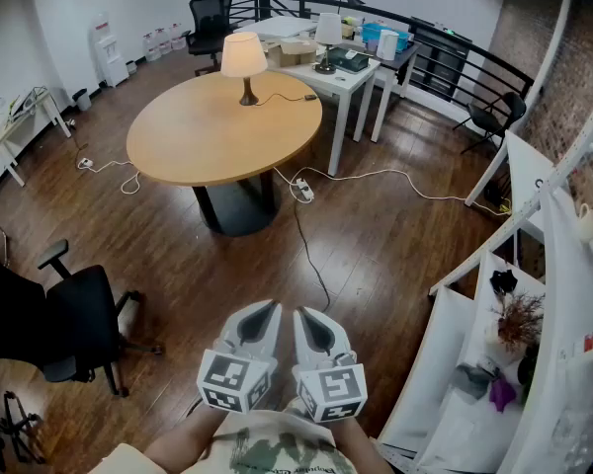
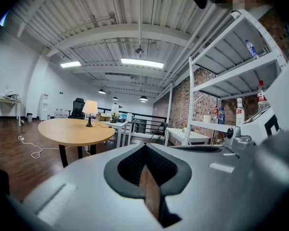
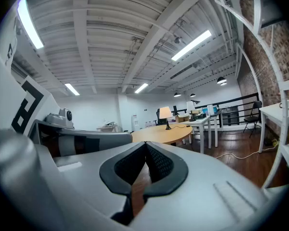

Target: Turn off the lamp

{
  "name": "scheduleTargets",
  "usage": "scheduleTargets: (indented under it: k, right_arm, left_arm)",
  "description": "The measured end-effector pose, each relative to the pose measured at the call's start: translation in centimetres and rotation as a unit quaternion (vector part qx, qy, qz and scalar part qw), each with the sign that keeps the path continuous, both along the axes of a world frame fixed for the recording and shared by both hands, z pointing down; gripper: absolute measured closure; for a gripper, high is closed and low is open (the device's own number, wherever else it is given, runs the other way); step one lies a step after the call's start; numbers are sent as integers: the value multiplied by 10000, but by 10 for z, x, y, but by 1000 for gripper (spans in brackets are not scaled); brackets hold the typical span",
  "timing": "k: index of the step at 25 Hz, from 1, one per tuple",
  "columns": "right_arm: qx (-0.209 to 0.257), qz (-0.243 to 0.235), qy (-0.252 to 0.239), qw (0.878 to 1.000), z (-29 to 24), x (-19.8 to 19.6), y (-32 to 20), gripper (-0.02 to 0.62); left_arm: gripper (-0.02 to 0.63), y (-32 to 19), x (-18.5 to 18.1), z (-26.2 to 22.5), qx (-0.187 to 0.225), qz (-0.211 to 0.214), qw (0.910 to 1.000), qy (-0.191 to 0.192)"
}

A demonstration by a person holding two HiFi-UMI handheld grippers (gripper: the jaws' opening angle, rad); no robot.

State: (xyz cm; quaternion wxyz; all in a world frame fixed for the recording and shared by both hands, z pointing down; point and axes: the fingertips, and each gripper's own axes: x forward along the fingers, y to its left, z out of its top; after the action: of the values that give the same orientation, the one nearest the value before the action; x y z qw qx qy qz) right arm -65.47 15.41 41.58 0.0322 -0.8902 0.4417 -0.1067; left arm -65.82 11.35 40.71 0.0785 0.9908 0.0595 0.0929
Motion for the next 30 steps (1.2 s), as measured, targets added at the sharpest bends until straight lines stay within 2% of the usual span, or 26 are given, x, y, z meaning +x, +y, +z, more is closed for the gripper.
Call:
scheduleTargets:
  k: [6,13,23,30]
  right_arm:
    - [-35,18,25,10000,0,18,17,595]
    - [-159,29,75,9998,3,50,10,595]
    - [-312,156,162,9993,1,139,-38,595]
    - [-412,295,43,9987,0,197,-79,595]
  left_arm:
    - [606,18,16,2,44,52,10000,-13]
    - [606,8,50,5,-58,56,10000,37]
    - [606,-40,145,9,-208,179,9996,76]
    - [606,-83,200,4,-297,313,9991,25]
